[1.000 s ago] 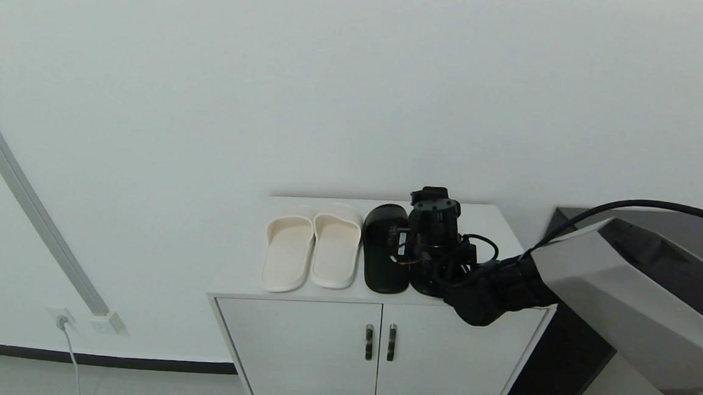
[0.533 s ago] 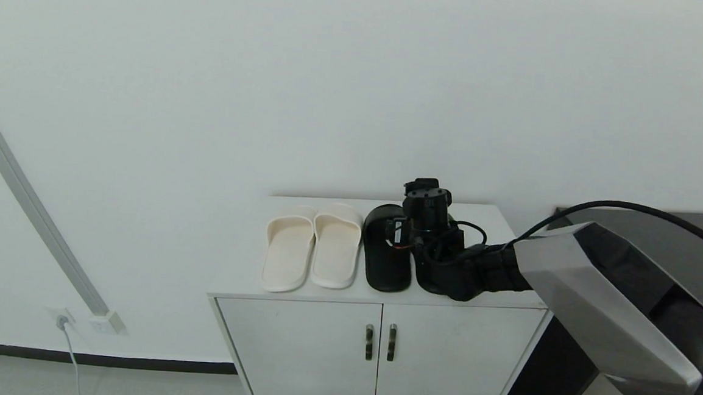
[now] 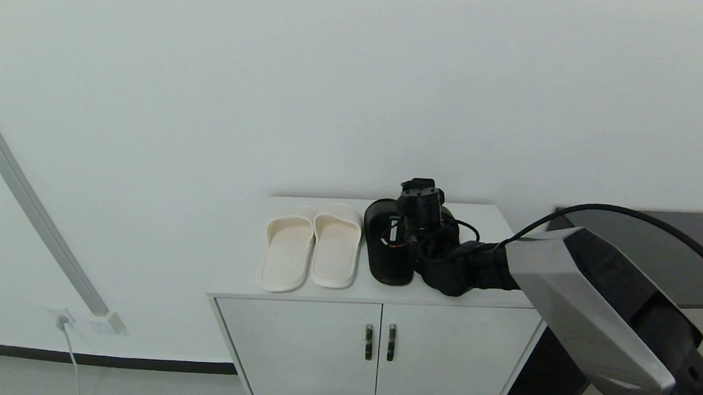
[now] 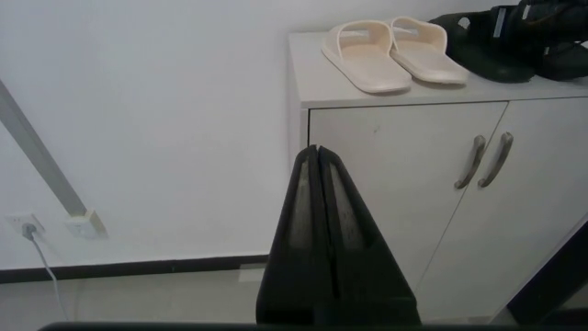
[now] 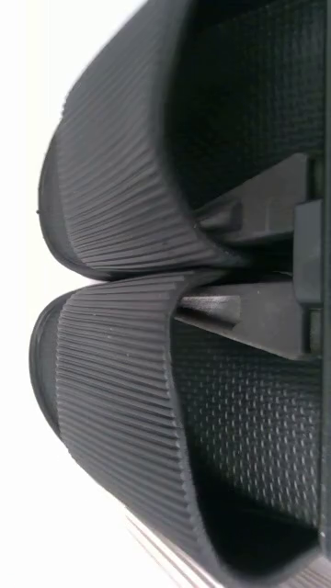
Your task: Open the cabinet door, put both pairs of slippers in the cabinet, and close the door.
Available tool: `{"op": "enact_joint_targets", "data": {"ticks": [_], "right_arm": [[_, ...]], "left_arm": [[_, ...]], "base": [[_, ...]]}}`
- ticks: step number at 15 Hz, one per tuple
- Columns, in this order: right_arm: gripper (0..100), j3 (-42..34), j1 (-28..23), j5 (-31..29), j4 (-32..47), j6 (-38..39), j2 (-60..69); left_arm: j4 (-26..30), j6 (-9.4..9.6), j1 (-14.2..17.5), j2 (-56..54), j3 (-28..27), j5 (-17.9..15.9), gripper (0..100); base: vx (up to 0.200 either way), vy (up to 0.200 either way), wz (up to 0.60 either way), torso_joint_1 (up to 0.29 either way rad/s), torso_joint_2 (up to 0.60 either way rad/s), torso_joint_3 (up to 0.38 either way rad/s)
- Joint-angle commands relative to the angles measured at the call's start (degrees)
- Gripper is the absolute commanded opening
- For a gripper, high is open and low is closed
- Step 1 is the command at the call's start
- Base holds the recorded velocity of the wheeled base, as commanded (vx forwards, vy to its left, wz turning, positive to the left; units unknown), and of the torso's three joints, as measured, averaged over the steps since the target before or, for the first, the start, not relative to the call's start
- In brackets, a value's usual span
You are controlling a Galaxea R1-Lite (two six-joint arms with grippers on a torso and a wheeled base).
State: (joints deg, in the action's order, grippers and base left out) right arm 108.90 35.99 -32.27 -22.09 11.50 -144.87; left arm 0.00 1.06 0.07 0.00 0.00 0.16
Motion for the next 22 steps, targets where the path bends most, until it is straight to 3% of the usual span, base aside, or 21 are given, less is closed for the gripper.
{"op": "enact_joint_targets", "data": {"ticks": [1,5,7,9,11,14,15,18,22], "right_arm": [[0,-0.5,0.0,0.0,-0.1,0.1,0.3],[0,-2.4,0.1,-0.1,-0.2,0.4,3.8],[0,-7.3,0.6,-0.1,-0.5,0.1,8.9],[0,-15.9,1.5,-0.2,-1.4,-0.1,15.5],[0,-30.0,3.5,1.3,-5.9,-1.4,24.7],[0,-48.1,5.0,6.5,-15.8,-5.3,34.2],[0,-57.9,5.8,11.1,-21.6,-8.0,39.7],[0,-69.7,7.7,21.5,-21.9,-8.3,50.0],[0,-73.9,7.7,31.0,-19.4,-8.1,56.2]], "left_arm": [[0.0,-0.01,0.0,0.0,0.0,0.0,0],[0.0,-0.01,0.0,0.1,0.0,0.0,0],[0.0,-0.01,0.0,0.0,0.0,0.0,0],[0.0,-0.09,0.0,0.0,0.0,0.0,0],[0.0,-0.27,0.0,0.0,0.0,0.0,0],[0.0,-0.27,0.0,0.0,0.0,0.0,0],[0.0,-0.18,0.0,0.0,0.0,0.0,0],[0.0,-0.18,0.0,0.0,0.0,0.0,0],[0.0,-0.18,0.0,0.0,0.0,0.0,0]], "base": [[0.000,0.000,0.00,0.000,0.00,0.000],[0.000,0.000,0.00,0.000,0.00,0.000],[0.000,0.000,0.00,0.000,0.00,0.000],[0.000,0.000,0.00,0.000,0.00,0.000],[0.000,0.000,0.00,0.000,0.00,0.000],[0.000,0.000,0.00,0.000,0.00,0.000],[0.000,0.000,0.00,0.000,0.00,0.000],[0.000,0.000,0.00,0.000,0.00,0.000],[0.000,0.000,0.00,0.000,0.00,0.000]]}}
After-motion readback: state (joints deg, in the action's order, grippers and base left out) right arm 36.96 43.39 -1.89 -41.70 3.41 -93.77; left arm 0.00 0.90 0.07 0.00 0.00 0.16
